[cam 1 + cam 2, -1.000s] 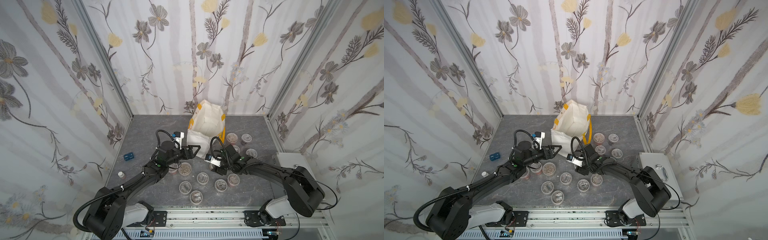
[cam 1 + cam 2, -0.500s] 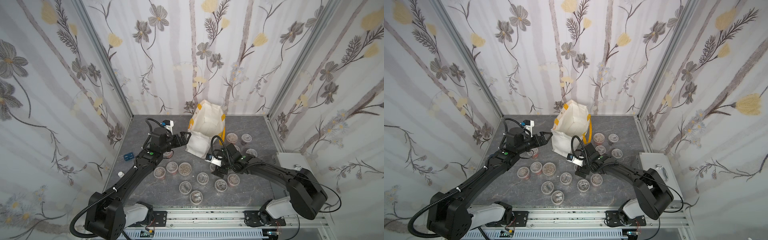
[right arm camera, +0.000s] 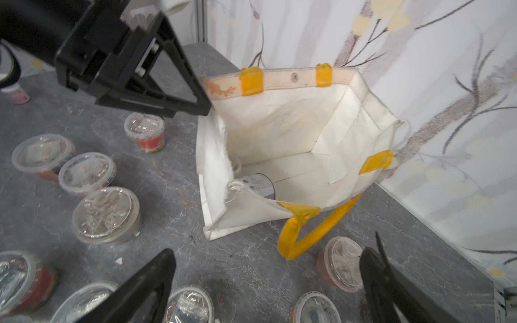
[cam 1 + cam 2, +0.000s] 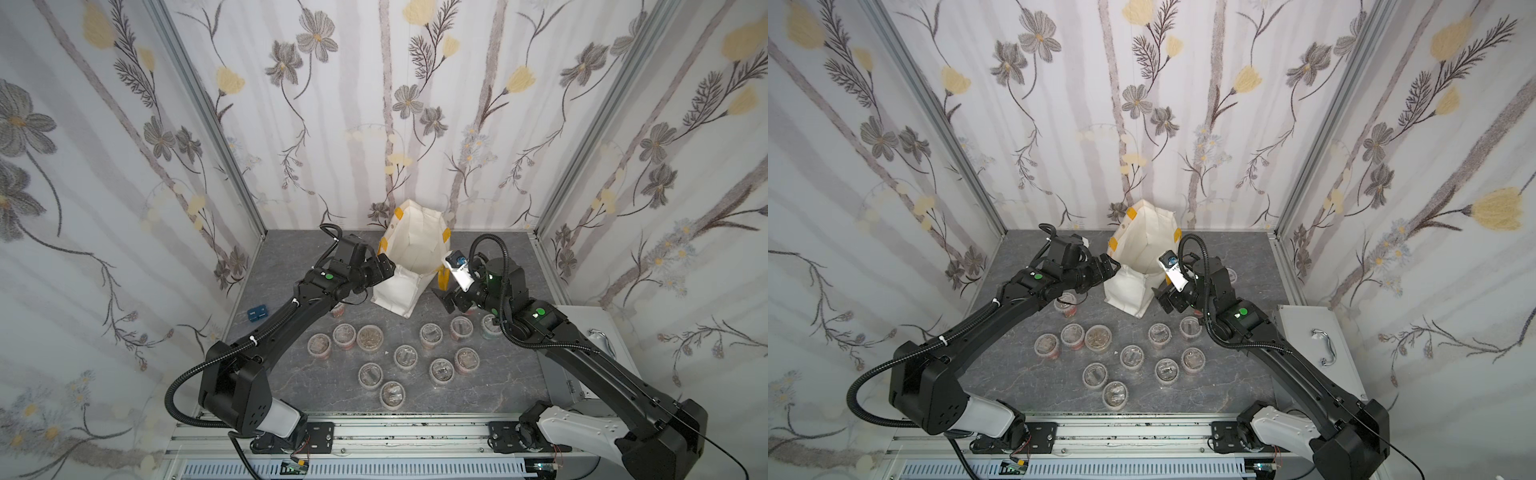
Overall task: Take out the seed jars from the canvas bag
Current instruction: Adjust the canvas bag at the center of the board.
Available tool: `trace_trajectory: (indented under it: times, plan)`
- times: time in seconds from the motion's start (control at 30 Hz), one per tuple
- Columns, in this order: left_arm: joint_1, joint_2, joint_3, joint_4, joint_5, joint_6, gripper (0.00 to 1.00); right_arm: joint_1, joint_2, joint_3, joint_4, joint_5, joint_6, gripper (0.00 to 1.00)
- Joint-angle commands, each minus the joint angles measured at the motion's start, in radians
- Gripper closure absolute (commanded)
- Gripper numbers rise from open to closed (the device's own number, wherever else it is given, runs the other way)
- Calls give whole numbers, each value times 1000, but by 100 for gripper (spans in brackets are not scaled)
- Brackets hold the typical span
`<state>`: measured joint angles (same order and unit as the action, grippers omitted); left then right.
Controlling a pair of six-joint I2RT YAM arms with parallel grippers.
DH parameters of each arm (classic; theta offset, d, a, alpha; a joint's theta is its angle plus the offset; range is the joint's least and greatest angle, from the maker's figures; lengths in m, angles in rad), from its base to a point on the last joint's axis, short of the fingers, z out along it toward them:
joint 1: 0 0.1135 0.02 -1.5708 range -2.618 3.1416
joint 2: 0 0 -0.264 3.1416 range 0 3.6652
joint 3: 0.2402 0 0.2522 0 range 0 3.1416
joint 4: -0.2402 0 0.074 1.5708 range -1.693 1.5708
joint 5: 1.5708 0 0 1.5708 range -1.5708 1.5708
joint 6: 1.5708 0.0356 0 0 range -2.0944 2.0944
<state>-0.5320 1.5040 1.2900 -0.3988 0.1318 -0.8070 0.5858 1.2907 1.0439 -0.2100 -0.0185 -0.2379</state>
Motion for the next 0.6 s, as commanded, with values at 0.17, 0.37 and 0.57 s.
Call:
trace_trajectory:
  times: [0.17, 0.37, 0.57]
  plan:
    - [-59, 122, 221, -241, -250, -168, 14, -47, 17, 34, 97, -84, 116, 0]
    - [-85, 184, 345, -317, -252, -233, 13, -48, 19, 36, 91, -97, 94, 0]
    - [-88, 270, 425, -465, -292, -303, 23, -49, 26, 33, 73, -111, 77, 0]
